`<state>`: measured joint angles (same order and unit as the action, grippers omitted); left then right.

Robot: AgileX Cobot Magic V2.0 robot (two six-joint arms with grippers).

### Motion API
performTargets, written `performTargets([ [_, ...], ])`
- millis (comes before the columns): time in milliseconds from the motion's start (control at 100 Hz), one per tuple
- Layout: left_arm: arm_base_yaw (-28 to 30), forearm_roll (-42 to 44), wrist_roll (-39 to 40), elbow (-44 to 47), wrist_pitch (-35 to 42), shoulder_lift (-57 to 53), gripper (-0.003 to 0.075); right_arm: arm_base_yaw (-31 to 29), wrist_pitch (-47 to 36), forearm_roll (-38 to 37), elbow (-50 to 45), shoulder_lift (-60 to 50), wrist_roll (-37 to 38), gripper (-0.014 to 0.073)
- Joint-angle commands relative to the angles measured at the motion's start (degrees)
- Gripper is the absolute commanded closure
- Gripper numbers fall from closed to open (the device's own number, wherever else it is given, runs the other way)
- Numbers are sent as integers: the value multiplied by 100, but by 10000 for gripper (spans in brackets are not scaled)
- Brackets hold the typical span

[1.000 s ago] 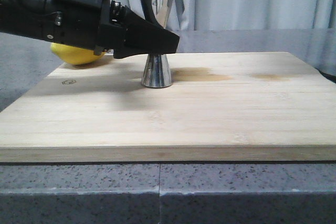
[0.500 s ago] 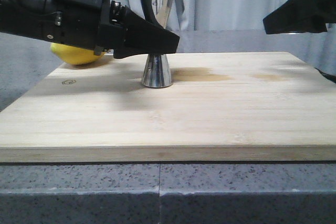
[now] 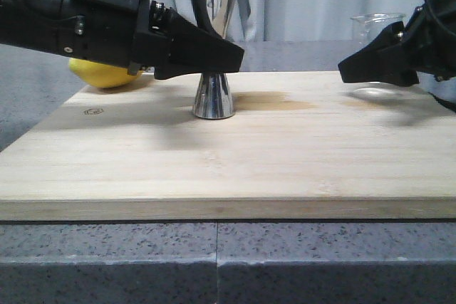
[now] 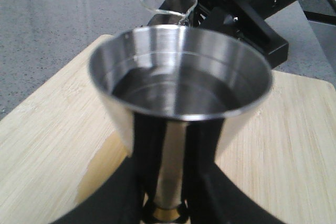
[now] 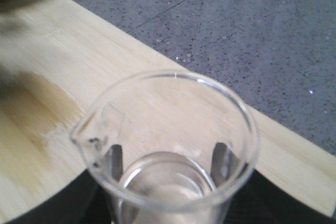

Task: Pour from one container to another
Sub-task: 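Carry the beaker back and set it down on the board, releasing it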

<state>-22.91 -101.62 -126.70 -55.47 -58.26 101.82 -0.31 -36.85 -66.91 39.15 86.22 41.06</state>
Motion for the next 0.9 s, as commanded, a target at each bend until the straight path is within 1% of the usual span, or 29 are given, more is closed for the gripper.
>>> performTargets([
  [0, -32, -442, 5, -148, -346, -212, 598, -47, -334, 301, 131, -100, -210, 327],
  [350, -32, -442, 5, -148, -346, -212, 598, -47, -398, 301, 141, 138, -210, 318],
  [450, -32, -442, 5, -148, -346, -212, 598, -47, -401, 301, 141, 138, -210, 236],
  [460, -32, -442, 5, -148, -346, -212, 598, -47, -401, 301, 141, 138, -210, 207],
  [520, -32, -442, 5, -148, -346, -212, 598, -47, -389, 305, 141, 138, -210, 134],
  [560, -32, -442, 5, -148, -346, -212, 598, -47, -380, 305, 141, 125, -210, 64],
  [640, -32, -442, 5, -148, -346, -212, 598, -47, -338, 305, 141, 28, -76, -10],
  [690, -32, -442, 5, -148, -346, -212, 598, -47, -225, 255, 141, -99, 157, -27],
  [750, -32, -442, 5, -148, -346, -212, 598, -47, -21, 134, 141, -294, 486, -27],
  [890, -32, -442, 5, -148, -346, -212, 598, -47, 242, -566, 141, -817, 1413, -27],
])
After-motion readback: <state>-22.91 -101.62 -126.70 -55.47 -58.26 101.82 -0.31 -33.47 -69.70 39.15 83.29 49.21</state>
